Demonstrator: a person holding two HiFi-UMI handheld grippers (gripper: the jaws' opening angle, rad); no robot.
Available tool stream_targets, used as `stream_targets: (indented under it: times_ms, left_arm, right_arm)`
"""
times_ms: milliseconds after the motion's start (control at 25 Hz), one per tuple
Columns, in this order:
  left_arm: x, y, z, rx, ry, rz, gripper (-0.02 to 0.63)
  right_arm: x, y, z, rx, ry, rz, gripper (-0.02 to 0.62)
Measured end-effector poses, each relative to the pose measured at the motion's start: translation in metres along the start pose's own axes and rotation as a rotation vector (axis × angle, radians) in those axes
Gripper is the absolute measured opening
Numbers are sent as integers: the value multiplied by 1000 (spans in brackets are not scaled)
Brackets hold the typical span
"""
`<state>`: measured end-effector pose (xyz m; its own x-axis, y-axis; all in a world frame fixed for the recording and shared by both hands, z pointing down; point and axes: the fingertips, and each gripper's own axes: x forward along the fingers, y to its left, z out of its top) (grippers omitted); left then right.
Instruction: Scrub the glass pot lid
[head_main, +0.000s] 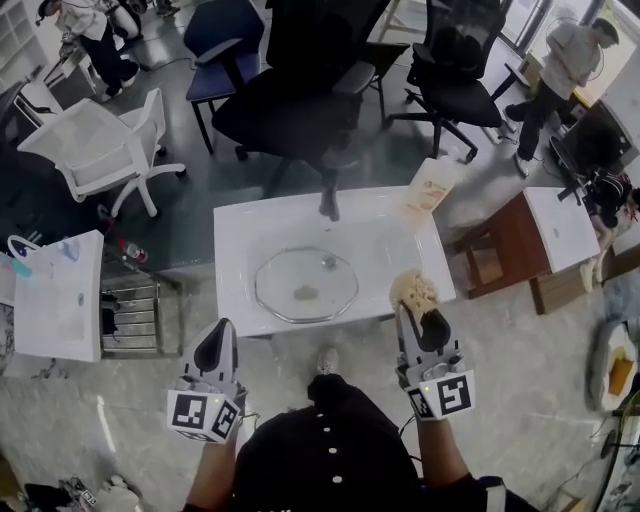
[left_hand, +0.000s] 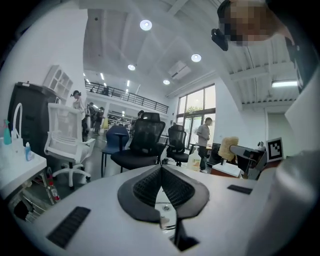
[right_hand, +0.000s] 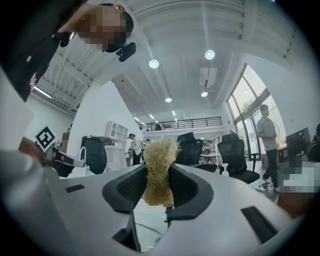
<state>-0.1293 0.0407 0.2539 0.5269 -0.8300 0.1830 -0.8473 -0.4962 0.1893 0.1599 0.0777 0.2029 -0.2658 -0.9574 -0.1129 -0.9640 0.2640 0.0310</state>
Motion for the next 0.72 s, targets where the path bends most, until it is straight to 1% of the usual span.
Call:
stream_targets:
  times_ms: [200,320,440,600,720]
  left_arm:
    - [32,6,-3,-30,36,41,23]
    - [48,13,-8,-64,54,68,23]
    - [60,16,-14,-89,69,86,23]
    - [69,19,-23,-111,89,102,23]
    - [72,23,-31,-150,95,103,23]
  right_arm:
    - [34,-24,-5,-11,7,50,144]
    - [54,-33,-6,-10,-8,95,144]
    - [71,-39,-12,-18,2,131,144]
    - [91,-45,-17,-9,11,144,144]
    - [103,-43,-26,-20,24,164,144]
